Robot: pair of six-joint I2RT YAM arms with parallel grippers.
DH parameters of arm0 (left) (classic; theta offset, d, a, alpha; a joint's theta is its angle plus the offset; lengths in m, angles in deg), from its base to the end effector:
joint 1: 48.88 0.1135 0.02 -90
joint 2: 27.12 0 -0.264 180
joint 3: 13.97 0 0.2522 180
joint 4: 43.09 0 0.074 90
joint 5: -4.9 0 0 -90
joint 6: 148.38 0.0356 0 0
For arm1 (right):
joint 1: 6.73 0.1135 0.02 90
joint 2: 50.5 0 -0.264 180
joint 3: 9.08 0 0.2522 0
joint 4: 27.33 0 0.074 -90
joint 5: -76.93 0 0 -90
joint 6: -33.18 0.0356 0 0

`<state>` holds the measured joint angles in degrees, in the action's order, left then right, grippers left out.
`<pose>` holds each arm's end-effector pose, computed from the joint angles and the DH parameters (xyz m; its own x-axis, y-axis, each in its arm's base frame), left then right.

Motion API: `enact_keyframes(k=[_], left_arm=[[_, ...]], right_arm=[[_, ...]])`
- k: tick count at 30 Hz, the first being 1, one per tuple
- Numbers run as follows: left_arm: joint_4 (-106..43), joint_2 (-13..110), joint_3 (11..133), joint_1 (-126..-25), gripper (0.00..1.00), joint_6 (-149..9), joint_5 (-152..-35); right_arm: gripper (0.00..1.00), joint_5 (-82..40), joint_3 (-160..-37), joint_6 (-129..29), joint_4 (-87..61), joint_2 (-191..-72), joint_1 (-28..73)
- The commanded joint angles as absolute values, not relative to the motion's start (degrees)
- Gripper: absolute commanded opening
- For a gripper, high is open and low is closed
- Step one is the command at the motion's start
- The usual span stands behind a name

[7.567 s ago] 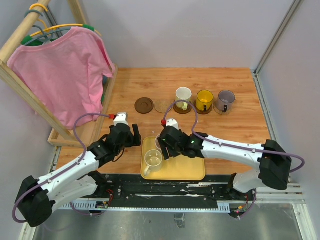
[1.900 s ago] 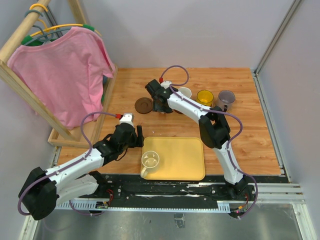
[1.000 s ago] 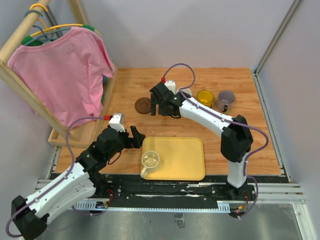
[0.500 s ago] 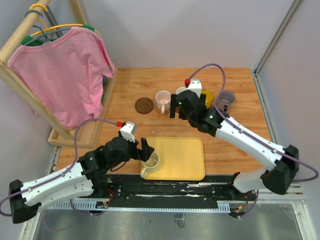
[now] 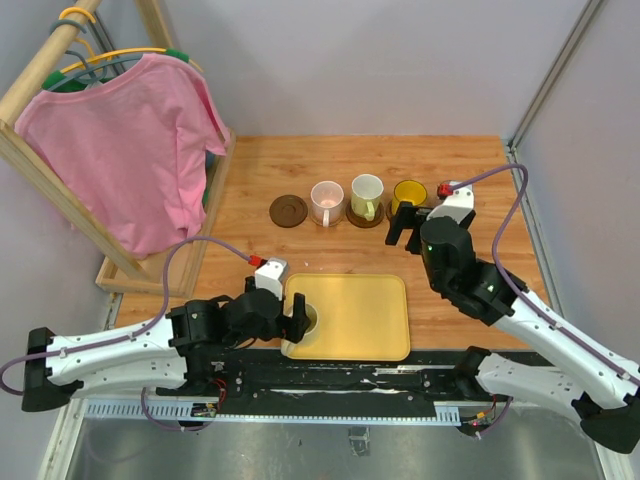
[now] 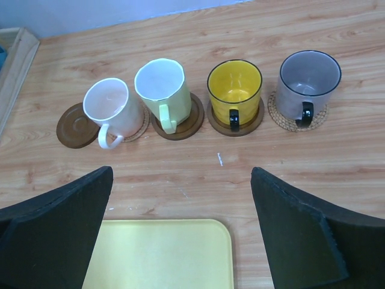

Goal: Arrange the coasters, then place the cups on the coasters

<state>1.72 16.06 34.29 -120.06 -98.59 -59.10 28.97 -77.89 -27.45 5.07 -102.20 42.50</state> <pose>0.0665 -0.1466 0.2487 -0.6365 0.0688 -0.7682 0.4335 0.8557 -0.2825 0.1449 0.1316 0.3684 -0.2190 0.3037 -0.9272 -0.0381 0.9469 0.3192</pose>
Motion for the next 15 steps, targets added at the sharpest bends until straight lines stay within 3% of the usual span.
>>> enact_keyframes(k=[1, 15], left_arm=[[9.0, 18.3, 36.7, -121.7, 1.00, -105.2, -59.0], [12.1, 19.8, 34.3, -123.8, 0.99, -111.9, -63.2]], right_arm=[[0.99, 32.9, -76.4, -29.0, 3.4, -100.4, 42.9], [0.99, 32.4, -75.4, -28.2, 4.1, -99.9, 43.0]])
